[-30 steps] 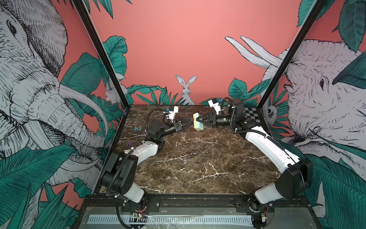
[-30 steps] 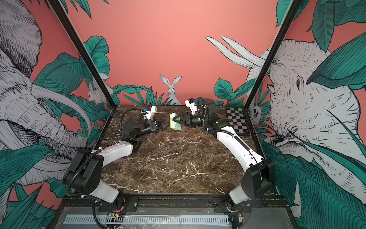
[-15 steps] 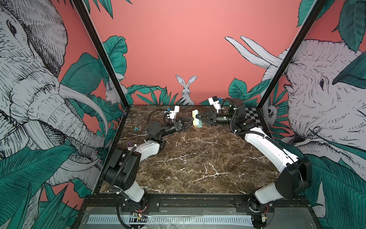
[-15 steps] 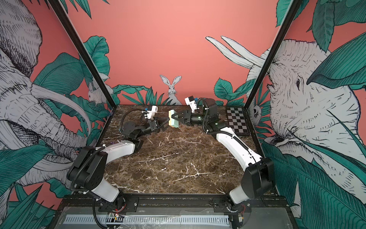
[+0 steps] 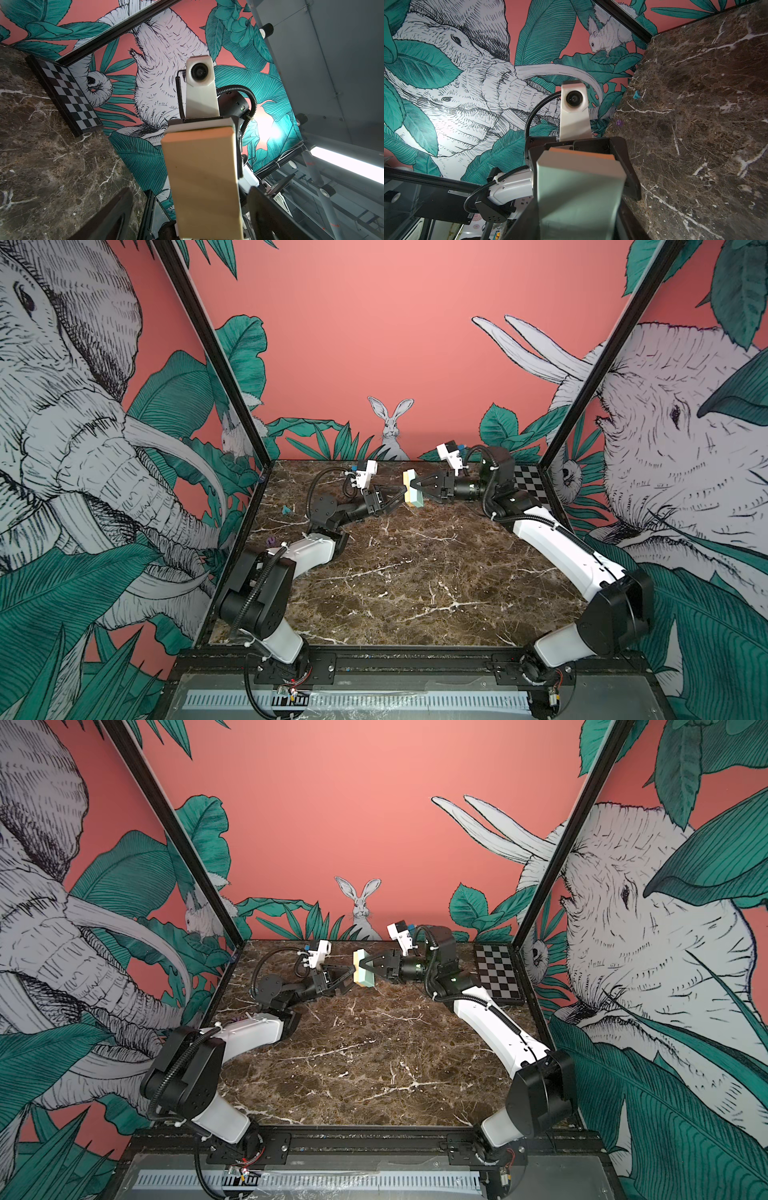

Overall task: Take the rings out of the lift-off lid box
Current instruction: Open the lid on the jewelry box.

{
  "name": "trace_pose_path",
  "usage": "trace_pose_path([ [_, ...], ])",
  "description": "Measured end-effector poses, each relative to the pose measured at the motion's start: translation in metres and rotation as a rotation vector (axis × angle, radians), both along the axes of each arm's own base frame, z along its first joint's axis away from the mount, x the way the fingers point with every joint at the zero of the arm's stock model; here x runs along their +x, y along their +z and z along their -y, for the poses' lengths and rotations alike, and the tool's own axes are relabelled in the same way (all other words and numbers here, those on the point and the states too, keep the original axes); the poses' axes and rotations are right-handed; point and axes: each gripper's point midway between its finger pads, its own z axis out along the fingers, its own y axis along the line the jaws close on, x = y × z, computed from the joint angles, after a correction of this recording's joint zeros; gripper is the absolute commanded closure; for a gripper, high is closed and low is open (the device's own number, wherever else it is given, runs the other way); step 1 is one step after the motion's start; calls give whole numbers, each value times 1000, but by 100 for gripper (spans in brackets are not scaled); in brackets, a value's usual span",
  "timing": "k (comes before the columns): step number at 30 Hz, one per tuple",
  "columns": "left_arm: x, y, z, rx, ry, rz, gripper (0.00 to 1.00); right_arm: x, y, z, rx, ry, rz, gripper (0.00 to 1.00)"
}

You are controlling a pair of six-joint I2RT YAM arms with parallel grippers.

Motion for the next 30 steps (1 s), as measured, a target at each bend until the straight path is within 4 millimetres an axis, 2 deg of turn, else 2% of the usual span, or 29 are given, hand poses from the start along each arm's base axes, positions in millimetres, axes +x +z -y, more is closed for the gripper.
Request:
trace_pose_path([
  [6, -3, 1, 2, 0, -12, 3, 18, 1, 1, -1, 11, -1, 3, 52],
  [14, -4, 1, 2, 0, -19, 4, 29, 1, -16, -1, 0, 0, -35, 52],
  [27, -6, 1, 2, 0, -25, 3, 40, 1, -9, -1, 22, 2, -22, 52],
  [30, -6, 1, 2, 0, -26, 1, 45, 2, -8, -2, 25, 3, -21, 52],
])
